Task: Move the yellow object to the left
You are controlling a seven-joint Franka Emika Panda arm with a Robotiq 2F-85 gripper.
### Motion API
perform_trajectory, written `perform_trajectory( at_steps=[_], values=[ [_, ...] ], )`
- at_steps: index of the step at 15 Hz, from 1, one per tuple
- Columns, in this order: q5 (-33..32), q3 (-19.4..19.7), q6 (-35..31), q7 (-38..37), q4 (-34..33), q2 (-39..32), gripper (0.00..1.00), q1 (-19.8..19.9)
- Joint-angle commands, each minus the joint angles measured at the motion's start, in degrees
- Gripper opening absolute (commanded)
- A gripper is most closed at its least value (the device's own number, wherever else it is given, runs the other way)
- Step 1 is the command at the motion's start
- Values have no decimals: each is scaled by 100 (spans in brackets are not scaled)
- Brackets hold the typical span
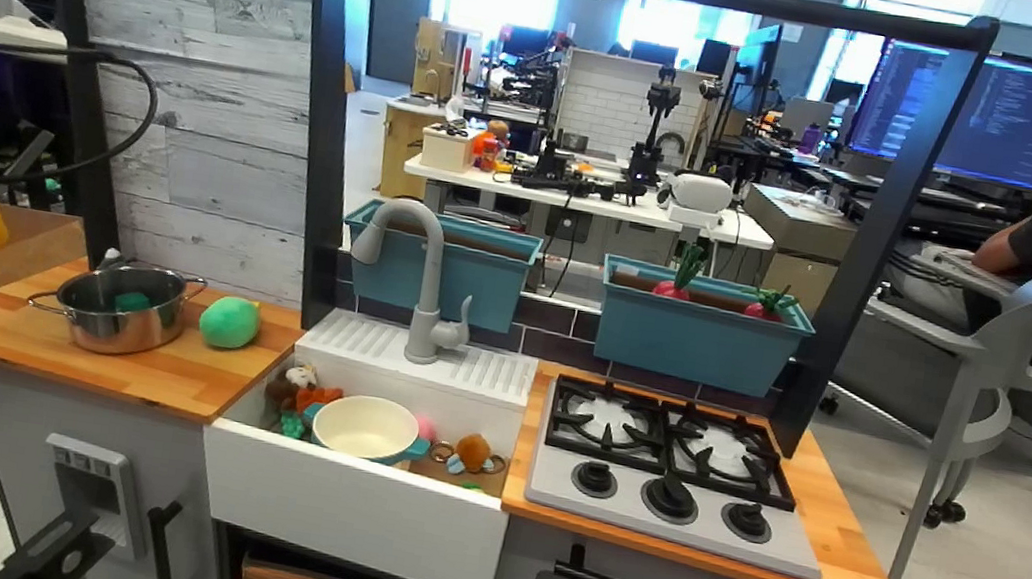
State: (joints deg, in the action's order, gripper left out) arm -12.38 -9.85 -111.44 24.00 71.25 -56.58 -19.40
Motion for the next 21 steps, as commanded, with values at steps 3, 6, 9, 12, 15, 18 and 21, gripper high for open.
perform_trajectory(
  at_steps=[3,6,9,12,15,18,21],
  values=[
    [-159,48,-1259,-339,-405,-339,5,-145],
    [-153,102,-1674,-351,-511,-492,5,-145],
    [-163,168,-1830,-364,-579,-607,5,-155],
    [-158,211,-1837,-386,-682,-716,10,-160],
    [-154,240,-1833,-416,-737,-773,51,-162],
    [-150,250,-1854,-440,-781,-821,73,-160],
    [-138,245,-1861,-452,-798,-829,96,-150]
  ],
)
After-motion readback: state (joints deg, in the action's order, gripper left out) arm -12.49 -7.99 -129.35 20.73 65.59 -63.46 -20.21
